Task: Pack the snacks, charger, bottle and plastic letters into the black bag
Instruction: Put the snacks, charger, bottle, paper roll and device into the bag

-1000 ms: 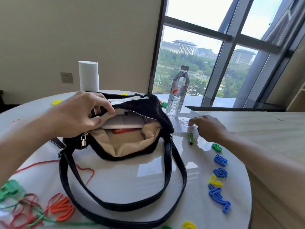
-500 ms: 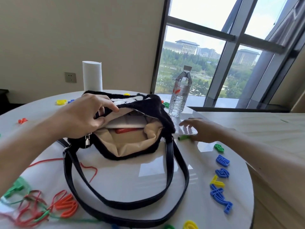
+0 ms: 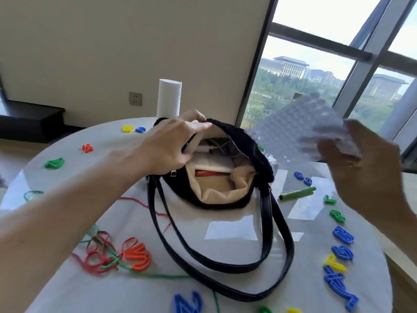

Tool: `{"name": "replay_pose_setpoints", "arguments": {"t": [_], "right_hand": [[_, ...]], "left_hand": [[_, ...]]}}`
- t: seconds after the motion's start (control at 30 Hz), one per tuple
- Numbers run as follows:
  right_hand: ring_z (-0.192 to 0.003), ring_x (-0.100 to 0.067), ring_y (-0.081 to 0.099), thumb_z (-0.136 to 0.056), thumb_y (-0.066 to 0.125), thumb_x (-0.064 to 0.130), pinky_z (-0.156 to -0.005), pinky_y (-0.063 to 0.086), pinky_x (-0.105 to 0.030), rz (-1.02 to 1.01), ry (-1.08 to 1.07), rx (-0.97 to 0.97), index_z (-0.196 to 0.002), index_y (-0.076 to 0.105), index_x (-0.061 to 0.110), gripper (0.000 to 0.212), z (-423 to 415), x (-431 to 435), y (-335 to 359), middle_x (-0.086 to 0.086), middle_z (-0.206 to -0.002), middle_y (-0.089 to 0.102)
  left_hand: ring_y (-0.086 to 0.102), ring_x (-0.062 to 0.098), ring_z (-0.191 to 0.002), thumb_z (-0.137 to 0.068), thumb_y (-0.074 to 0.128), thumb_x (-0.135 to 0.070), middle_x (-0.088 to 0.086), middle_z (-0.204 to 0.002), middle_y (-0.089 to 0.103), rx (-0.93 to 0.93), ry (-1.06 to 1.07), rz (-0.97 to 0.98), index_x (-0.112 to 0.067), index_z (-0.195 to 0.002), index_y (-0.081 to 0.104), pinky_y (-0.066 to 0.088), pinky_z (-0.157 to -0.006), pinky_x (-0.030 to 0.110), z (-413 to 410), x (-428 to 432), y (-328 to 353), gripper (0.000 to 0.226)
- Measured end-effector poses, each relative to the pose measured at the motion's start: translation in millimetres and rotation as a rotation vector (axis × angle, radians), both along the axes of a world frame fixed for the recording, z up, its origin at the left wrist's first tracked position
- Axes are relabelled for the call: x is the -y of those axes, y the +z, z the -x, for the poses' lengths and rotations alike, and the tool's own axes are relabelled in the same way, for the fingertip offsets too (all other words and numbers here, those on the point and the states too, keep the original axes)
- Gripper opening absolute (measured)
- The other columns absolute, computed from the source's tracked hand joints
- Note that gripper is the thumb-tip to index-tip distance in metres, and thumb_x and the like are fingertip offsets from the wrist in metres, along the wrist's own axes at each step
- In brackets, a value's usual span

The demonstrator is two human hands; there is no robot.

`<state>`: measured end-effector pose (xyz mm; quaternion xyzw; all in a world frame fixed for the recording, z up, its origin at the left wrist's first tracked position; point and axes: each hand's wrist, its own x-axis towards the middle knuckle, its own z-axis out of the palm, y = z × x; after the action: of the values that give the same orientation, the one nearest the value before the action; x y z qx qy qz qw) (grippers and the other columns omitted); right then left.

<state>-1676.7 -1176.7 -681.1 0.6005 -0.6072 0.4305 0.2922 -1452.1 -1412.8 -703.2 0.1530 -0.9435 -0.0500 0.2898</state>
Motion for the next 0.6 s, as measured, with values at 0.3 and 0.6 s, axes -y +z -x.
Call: {"name": "replay_pose_setpoints", "arguments": {"t": [0.3, 0.6], "right_hand": [[-0.089, -0.026, 0.068, -0.084, 0.044, 0.000, -0.068, 0.056, -0.043, -0.536, -0.166, -0.452, -0.129, 0.054, 0.013, 0.047, -71.6, 84.4, -39.3, 0.001, -0.106, 0.066], [-0.119, -0.031, 0.060, -0.102, 0.037, 0.016, -0.097, 0.050, -0.042, -0.771, -0.396, -0.555, -0.139, 0.050, 0.013, 0.040, -46.6, 188.1, -48.9, -0.011, -0.137, 0.059]], "left_hand": [[0.052, 0.019, -0.125, -0.073, 0.065, 0.004, -0.002, -0.143, 0.042, 0.054, -0.025, 0.010, -0.012, -0.149, 0.042, 0.040, -0.099, 0.023, 0.7, -5.7, 10.0, 0.080], [0.052, 0.018, -0.119, -0.070, 0.059, 0.009, 0.000, -0.141, 0.043, 0.037, -0.031, 0.014, -0.011, -0.148, 0.042, 0.024, -0.082, -0.007, 1.8, -3.4, 12.2, 0.083]]}}
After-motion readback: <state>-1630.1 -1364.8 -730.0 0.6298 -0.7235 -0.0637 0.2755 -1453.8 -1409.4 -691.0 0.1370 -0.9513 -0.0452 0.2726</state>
